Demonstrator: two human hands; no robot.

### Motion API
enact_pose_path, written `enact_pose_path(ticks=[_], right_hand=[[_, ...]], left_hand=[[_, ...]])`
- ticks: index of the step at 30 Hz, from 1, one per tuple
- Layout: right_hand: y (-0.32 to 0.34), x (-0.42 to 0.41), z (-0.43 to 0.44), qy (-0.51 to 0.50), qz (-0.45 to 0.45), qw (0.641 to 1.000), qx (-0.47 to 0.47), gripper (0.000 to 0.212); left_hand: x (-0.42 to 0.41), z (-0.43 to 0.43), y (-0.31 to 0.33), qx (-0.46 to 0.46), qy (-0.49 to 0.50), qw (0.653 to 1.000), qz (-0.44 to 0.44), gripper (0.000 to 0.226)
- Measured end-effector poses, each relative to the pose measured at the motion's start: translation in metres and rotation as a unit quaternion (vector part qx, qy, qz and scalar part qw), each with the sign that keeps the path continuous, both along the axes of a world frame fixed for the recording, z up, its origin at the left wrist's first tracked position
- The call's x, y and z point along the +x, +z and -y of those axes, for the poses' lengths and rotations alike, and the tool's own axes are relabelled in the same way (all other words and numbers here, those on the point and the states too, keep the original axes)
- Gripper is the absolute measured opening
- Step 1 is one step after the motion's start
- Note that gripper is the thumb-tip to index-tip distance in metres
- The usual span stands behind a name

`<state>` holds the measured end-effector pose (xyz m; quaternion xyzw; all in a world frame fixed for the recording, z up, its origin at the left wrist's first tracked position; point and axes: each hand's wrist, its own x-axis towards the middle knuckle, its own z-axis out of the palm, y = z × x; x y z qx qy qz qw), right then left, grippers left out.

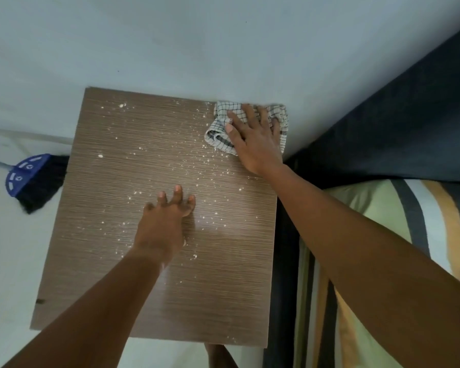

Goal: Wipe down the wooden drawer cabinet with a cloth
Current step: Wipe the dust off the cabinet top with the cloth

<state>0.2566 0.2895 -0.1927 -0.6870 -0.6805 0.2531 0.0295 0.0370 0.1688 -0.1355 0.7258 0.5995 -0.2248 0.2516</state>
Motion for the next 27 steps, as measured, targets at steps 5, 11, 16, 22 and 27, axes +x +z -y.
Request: enact_pose_path(ticks=[5, 11, 16, 22, 27], right_hand=[[-0.01, -0.011, 0.013, -0.017, 0.044, 0.997, 0.053, 0.055], [-0.011, -0.025, 0.099, -0.02, 0.044, 0.997, 0.063, 0.053], [-0.007, -0.052, 0.205, -0.021, 0.046, 0.998, 0.046, 0.052], [-0.007, -0.085, 0.332, -0.037, 0.056, 0.997, 0.042, 0.053], [-0.009, -0.106, 0.389, -0.043, 0.06, 0.996, 0.044, 0.064]], left_hand=[[-0.007, 0.001, -0.01, 0.009, -0.015, 1.0, -0.001, 0.101], [-0.012, -0.001, -0.013, 0.029, -0.074, 0.995, -0.058, 0.105], [-0.016, 0.008, -0.009, 0.061, -0.096, 0.992, -0.049, 0.099], [-0.061, 0.087, -0.007, 0.18, -0.105, 0.977, 0.05, 0.059], [-0.086, 0.144, -0.01, 0.132, -0.116, 0.984, 0.038, 0.063]])
